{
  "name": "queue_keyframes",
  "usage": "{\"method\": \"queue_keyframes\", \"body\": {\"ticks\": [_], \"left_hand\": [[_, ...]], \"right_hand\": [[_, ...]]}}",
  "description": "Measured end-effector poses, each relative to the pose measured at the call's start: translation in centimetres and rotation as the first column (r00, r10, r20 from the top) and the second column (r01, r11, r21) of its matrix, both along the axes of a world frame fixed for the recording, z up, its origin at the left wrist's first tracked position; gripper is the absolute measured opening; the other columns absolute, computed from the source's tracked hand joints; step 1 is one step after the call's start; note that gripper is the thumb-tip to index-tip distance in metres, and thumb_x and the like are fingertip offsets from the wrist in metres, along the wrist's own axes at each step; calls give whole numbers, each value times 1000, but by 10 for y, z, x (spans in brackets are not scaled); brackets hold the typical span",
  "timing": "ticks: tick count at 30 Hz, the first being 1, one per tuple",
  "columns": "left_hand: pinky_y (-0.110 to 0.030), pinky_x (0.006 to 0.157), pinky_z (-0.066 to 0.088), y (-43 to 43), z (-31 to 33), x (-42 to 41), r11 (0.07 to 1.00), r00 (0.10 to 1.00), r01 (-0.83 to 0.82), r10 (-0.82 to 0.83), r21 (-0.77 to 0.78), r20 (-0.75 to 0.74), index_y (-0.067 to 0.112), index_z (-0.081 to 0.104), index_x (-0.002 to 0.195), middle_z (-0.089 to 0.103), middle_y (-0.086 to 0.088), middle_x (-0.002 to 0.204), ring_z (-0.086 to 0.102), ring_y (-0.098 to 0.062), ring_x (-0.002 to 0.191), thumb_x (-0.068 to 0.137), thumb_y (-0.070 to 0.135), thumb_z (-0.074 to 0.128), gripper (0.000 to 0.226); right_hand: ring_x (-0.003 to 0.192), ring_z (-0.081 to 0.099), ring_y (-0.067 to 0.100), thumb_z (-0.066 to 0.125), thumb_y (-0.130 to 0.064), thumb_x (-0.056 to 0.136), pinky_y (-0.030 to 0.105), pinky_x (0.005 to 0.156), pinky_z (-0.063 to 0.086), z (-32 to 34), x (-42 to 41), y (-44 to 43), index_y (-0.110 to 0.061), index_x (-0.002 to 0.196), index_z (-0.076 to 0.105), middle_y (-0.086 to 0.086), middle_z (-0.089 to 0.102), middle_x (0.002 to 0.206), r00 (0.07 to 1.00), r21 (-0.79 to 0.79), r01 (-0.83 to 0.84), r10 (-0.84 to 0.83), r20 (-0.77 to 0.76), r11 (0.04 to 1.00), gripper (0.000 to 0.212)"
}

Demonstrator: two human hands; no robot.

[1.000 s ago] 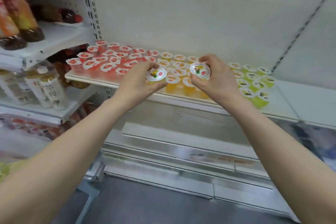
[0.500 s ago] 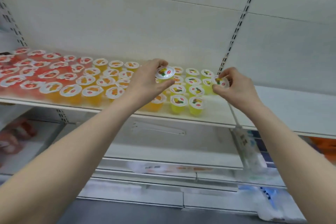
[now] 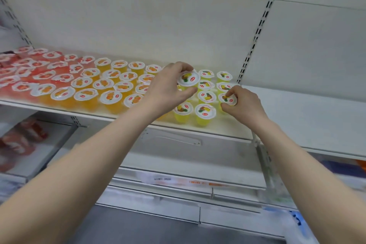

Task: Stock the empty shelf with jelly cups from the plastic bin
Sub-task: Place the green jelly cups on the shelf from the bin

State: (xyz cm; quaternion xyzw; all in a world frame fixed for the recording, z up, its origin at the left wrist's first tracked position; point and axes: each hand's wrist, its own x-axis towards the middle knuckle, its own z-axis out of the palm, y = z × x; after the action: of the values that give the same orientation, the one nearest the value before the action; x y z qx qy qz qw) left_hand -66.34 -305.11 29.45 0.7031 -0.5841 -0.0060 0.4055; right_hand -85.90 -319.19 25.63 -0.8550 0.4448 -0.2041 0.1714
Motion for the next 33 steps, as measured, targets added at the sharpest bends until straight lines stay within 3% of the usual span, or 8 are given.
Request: {"method": "queue_keyframes", "body": {"ticks": [3,8,13,18,26,33], "left_hand": [[-36,92,48,-4,-2,-10,999,999,44,-43,-31,14,25,60,116,59,8,115,54,-6,100,78,35,75,42],[-39,89,49,-17,-2,-34,987,986,160,-159,-14,53,27,63,108,62,10,108,57,-9,99,75,39,75,37],[-31,87,43,-31,-13,-61,971,932,233,-240,58,272,27,63,101,63,9,105,54,-14,102,72,43,78,36],[-41,89,45,-45,-29,-79,978,889,207,-191,8,416,26,63,95,65,9,100,52,-21,107,70,48,75,36],[-39,92,41,-48,-44,-87,987,919,160,-146,-9,367,21,60,88,67,5,94,52,-23,110,69,49,79,39],[-46,98,43,-40,-56,-78,993,872,115,-93,-16,480,20,65,84,70,-4,94,51,-26,115,64,40,87,36]], "right_hand": [[97,56,24,71,-34,80,31,76,38,-2,-4,-6,-24,103,59,4,58,105,999,-7,-42,42,-20,999,28],[105,54,18,63,-49,88,30,88,40,2,-21,-16,-29,109,65,1,55,116,993,-25,-121,121,-20,992,29],[119,48,23,50,-40,98,29,95,34,9,-40,-29,-22,124,63,3,58,128,996,-129,-93,90,-27,987,34],[119,47,23,49,-38,98,26,91,32,7,-49,-41,-21,123,63,3,59,126,997,-164,-82,80,-23,983,33],[117,48,22,48,-38,99,29,92,37,3,-49,-46,-20,123,62,2,59,125,994,-160,-99,105,30,982,33],[119,47,22,47,-38,100,26,92,35,4,-41,-45,-20,123,62,2,59,126,989,-183,-138,144,22,973,33]]}}
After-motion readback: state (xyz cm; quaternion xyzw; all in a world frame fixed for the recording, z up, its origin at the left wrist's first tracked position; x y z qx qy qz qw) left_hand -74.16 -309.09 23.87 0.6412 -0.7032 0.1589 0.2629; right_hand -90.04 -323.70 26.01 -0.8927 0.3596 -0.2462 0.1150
